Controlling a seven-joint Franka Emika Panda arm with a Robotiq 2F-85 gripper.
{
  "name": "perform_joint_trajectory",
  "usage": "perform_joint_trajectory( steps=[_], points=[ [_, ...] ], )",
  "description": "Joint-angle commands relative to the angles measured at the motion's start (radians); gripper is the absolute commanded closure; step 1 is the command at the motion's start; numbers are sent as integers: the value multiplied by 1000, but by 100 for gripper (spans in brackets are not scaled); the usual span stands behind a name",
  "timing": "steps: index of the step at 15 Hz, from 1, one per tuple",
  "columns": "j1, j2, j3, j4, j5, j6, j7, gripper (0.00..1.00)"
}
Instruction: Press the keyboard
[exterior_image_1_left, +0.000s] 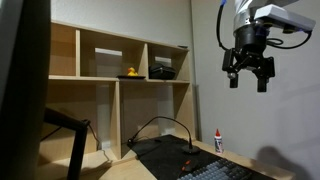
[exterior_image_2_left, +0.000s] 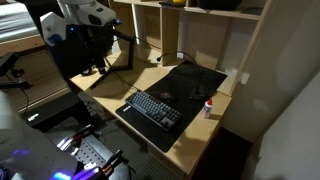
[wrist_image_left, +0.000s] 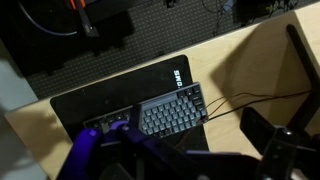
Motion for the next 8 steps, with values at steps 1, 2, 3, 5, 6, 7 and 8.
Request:
perform_joint_trajectory(
  steps=[1,2,3,5,6,7,8],
  points=[
    [-61,12,55,11,68,-17,161,0],
    [-60,11,53,11,108,-13,199,0],
    [-50,2,50,3,70,-5,133,0],
    [-57,2,58,4,97,-6,176,0],
    [-59,2,59,4,99,-6,181,0],
    [-60,2,59,4,100,-6,184,0],
    [-61,2,59,4,100,-6,184,0]
  ],
)
